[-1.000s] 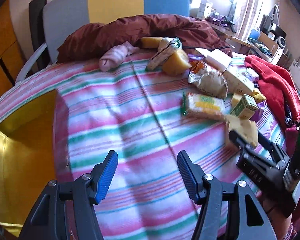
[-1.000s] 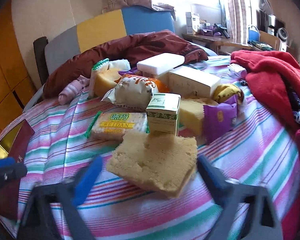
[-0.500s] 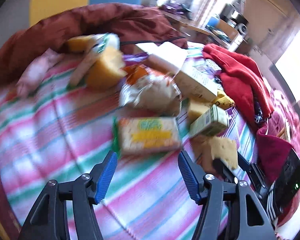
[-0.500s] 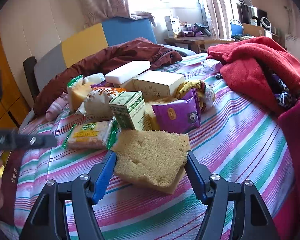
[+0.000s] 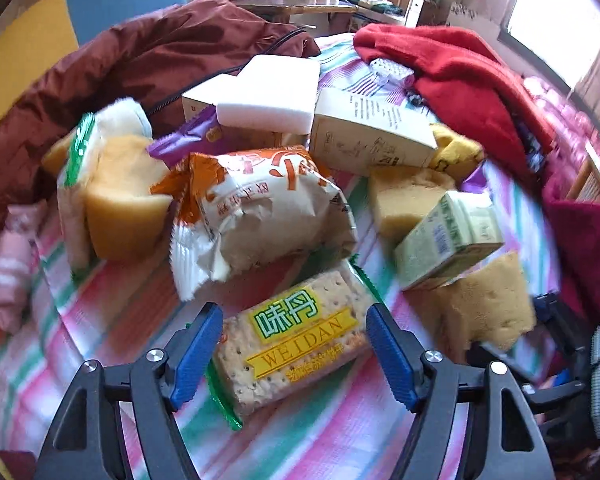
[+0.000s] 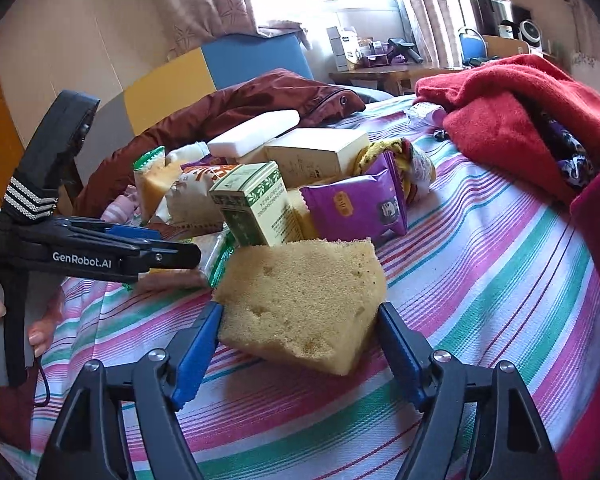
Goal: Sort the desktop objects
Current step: 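Grasp the WEIDAN cracker pack with the left tool while the right tool grasps a yellow sponge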
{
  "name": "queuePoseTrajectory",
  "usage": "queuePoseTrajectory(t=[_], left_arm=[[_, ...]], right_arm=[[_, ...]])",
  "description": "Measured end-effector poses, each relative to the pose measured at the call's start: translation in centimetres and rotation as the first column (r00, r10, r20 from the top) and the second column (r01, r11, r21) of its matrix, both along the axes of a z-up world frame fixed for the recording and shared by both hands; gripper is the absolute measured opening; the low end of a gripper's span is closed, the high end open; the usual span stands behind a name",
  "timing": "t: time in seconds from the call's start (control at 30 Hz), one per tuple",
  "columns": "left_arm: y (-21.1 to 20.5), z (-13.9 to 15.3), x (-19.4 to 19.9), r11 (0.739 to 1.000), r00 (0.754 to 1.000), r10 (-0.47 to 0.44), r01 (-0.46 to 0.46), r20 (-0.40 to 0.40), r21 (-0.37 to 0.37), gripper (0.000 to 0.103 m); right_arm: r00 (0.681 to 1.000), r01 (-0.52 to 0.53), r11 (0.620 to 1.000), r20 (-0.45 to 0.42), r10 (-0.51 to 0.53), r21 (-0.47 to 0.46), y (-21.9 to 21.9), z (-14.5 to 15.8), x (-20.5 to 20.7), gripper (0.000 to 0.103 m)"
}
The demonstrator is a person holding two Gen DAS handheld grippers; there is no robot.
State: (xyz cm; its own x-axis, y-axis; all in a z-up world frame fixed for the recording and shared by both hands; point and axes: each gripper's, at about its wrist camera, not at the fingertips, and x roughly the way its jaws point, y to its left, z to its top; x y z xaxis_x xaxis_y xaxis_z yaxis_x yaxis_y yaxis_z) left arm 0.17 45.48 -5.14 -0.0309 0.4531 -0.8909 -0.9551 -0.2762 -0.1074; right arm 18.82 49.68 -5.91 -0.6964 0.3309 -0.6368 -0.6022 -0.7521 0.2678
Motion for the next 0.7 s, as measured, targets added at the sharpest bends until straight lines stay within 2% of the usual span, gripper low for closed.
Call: queuePoseTrajectory(t=[0.1, 0.27, 0.43, 0.57, 0.7], left_arm=[[-1.0, 0.3, 0.7, 1.000, 0.999, -0.005, 0.004, 0.054, 0.004, 0.075], [-2.3, 0.8, 2.8, 0.998, 0.996, -0.050, 0.052, 0.075, -0.021, 0.075], [-0.7, 0.5, 2.8, 0.999, 1.000, -0.025, 0.025, -0.012, -0.044, 0.075], [-0.5, -1.0, 2.7, 0.998, 1.000, -0.013, 0.013, 0.009, -0.063, 0.068], [-2.0, -1.0, 4.4, 0.999, 0.995, -0.029, 0.026, -0.094, -0.025, 0.062]], right_arm=[[1.000, -0.002, 1.000, -0.006, 0.002, -0.001, 0.0, -0.1, 0.0, 0.078], [1.000, -0.003, 1.000, -0.002, 0.003, 0.013, -0.1, -0.1, -0.1, 0.079], [1.000, -0.003, 1.000, 0.005, 0.003, 0.020, -0.1, -0.1, -0.2, 0.079], [1.000, -0.006, 1.000, 0.005, 0.006, 0.013, 0.0, -0.1, -0.2, 0.079], [1.000, -0.005, 1.000, 0.011, 0.005, 0.012, 0.0, -0.1, -0.1, 0.078]])
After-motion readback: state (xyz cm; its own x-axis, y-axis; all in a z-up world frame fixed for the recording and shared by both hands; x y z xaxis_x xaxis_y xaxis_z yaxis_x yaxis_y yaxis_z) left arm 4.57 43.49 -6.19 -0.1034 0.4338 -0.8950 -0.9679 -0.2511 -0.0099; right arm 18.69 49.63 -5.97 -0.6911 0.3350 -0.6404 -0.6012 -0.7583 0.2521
